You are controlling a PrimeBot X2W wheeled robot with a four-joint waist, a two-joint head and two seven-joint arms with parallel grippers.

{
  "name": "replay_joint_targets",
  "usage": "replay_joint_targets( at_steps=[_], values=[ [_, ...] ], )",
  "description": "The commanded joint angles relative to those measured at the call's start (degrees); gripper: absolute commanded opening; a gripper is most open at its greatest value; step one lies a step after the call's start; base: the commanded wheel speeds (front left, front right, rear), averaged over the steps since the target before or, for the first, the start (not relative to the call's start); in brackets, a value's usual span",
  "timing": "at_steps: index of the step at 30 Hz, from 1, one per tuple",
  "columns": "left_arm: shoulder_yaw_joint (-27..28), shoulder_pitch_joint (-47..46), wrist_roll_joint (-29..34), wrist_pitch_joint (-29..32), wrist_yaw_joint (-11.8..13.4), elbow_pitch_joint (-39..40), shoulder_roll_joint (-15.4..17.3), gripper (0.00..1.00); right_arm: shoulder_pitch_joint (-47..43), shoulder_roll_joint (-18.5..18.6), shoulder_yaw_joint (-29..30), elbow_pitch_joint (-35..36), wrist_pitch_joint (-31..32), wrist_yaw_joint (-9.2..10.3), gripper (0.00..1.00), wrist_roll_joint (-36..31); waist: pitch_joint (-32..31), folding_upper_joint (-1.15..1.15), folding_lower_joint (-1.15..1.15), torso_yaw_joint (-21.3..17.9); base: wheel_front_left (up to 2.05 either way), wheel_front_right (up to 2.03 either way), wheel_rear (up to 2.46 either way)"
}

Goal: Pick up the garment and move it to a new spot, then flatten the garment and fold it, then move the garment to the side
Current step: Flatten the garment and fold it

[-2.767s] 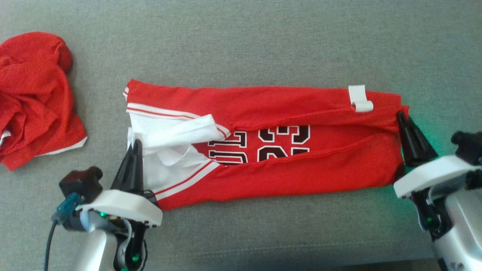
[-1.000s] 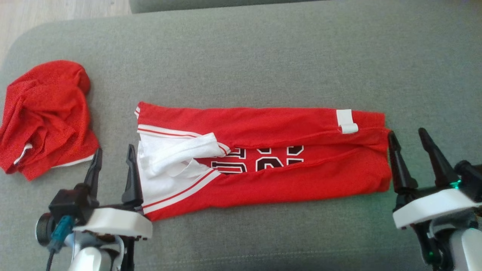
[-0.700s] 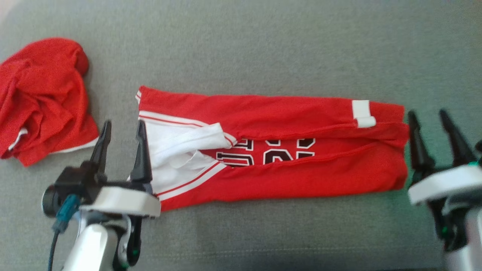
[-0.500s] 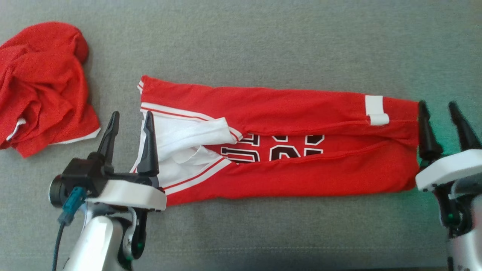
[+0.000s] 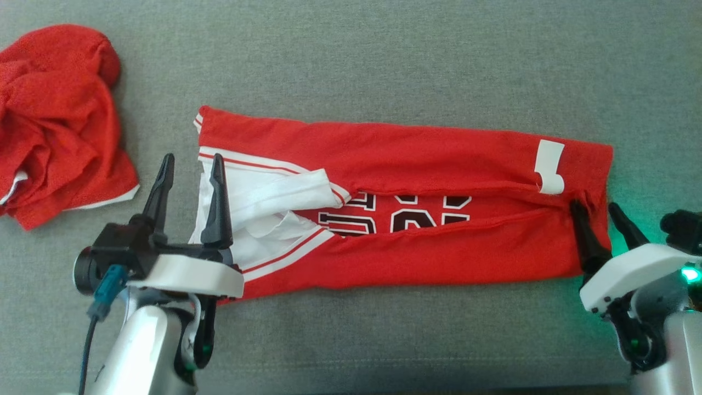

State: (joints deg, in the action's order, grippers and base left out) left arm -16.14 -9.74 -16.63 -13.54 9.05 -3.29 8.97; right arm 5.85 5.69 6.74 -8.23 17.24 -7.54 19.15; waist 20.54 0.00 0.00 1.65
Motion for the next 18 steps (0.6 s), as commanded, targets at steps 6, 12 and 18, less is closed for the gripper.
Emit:
replay_joint_targets(
  at_steps=[6,12,18],
  values=[
    [1.6,-2.1,0.3,-0.5,0.0,1.5,1.0,1.0,-0.7,-0.8,-2.0,0.3,3.2,0.05,0.47,1.0,0.4,0.0,0.0,-0.3,0.0,0.0,0.0],
    [1.7,-2.1,0.1,-0.7,0.2,1.1,1.2,1.0,-1.5,-1.1,-2.0,0.4,6.2,0.05,0.0,2.2,-0.1,0.0,0.0,-0.2,0.0,0.0,0.0],
    [2.0,-1.0,-0.3,-0.8,0.5,0.7,1.3,1.0,-0.9,1.7,2.6,2.7,3.7,0.05,0.0,1.6,-2.1,0.0,0.0,-0.5,0.0,0.0,0.0]
  ],
)
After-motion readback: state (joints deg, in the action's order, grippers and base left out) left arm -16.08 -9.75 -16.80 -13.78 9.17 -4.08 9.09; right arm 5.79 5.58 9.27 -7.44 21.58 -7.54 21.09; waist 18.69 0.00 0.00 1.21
